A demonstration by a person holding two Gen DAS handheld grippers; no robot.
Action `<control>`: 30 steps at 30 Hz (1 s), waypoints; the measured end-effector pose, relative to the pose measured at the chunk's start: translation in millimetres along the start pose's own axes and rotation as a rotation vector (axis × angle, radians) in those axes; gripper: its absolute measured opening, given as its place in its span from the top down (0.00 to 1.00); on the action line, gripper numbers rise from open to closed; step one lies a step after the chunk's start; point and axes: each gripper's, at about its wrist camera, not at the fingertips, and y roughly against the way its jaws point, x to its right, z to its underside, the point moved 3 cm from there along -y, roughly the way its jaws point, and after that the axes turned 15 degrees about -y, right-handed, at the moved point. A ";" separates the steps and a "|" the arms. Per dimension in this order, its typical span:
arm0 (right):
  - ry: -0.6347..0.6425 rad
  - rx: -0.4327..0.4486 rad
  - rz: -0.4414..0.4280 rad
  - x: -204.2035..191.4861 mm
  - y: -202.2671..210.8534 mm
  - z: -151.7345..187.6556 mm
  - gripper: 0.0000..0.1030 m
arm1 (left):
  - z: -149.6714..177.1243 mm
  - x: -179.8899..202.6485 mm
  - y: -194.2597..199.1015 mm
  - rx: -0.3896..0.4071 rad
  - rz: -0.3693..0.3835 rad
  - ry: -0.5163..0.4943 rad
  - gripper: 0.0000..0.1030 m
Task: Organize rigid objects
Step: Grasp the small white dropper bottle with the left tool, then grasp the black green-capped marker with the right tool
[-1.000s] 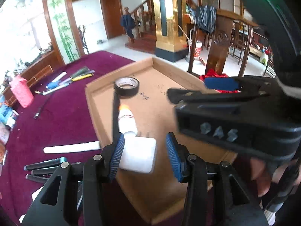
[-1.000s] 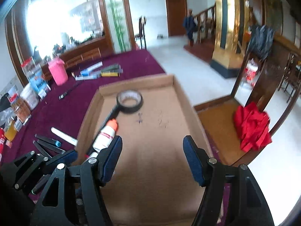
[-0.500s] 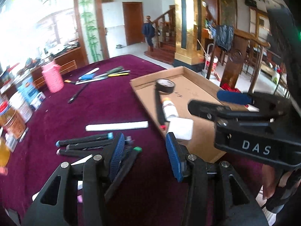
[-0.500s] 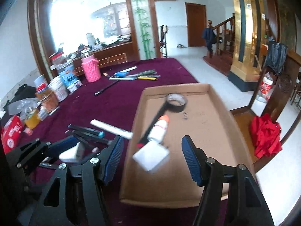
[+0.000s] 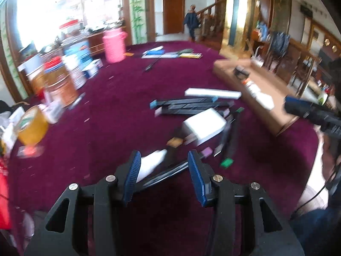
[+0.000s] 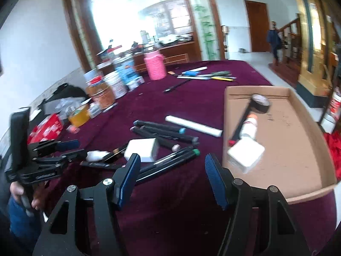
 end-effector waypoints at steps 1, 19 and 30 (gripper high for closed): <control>0.010 -0.008 0.000 -2.6 -3.5 2.0 0.44 | 4.9 -4.7 -0.8 -0.002 0.004 -0.002 0.57; -0.021 -0.076 -0.007 4.1 -15.3 12.9 0.44 | 10.0 -23.5 -75.2 -0.198 0.011 -0.071 0.64; -0.016 -0.252 -0.020 -18.1 -49.0 25.6 0.49 | 5.1 -15.6 -57.7 -0.152 -0.003 -0.007 0.67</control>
